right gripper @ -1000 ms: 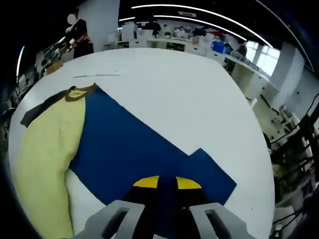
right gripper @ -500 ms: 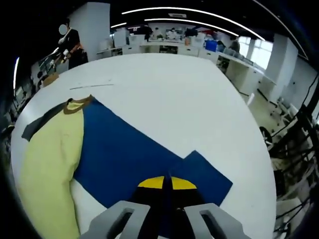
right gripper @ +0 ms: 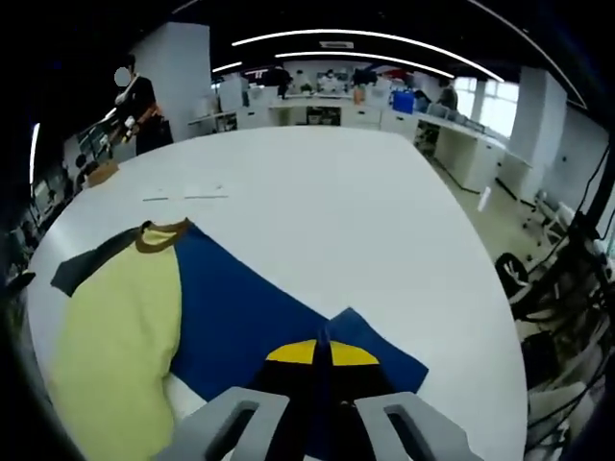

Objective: Fold the garment on the visible template until the final outline fits inside the template.

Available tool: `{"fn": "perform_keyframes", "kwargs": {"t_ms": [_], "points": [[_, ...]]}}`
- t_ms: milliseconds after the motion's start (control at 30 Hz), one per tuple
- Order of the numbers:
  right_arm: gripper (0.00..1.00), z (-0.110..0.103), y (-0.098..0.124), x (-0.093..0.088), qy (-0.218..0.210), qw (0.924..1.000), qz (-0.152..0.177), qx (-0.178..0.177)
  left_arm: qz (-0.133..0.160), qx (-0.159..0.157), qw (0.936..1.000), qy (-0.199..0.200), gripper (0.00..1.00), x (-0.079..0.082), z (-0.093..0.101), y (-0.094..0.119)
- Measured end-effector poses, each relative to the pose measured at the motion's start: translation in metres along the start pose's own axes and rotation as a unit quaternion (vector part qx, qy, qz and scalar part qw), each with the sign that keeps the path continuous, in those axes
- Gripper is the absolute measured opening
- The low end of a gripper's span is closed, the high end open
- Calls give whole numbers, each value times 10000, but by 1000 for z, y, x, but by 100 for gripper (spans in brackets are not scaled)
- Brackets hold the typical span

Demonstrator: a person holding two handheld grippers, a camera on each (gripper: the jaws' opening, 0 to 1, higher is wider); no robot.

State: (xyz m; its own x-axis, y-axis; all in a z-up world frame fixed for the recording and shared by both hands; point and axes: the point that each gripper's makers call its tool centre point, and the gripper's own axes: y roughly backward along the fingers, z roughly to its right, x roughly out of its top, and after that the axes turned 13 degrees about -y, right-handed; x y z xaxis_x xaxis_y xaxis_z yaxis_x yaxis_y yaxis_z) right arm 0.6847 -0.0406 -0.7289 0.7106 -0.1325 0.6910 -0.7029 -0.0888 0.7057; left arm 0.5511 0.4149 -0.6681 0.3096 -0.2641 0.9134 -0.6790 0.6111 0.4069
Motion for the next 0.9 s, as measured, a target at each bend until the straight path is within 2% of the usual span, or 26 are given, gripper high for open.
{"fn": "perform_keyframes", "kwargs": {"t_ms": [367, 400, 500, 700, 900], "points": [[0, -49, 24, 9, 181, 9995, 120, 236, -8, -98, 9999, -93, 99, -1, 8, 7], [0, -47, 16, 15, 198, 9994, 90, 283, -17, -143, 9999, -12, 99, -1, 10, 7], [0, -61, 17, 16, 280, 9989, 62, 369, 31, -185, 9998, 111, 99, 0, 13, 9], [0, -77, 2, 26, 310, 9977, 17, 597, 26, -252, 9997, -7, 99, 2, 19, 14], [0, -89, -13, 36, 261, 9965, 61, 791, -154, -274, 9991, -297, 99, -5, 24, 16]]}}
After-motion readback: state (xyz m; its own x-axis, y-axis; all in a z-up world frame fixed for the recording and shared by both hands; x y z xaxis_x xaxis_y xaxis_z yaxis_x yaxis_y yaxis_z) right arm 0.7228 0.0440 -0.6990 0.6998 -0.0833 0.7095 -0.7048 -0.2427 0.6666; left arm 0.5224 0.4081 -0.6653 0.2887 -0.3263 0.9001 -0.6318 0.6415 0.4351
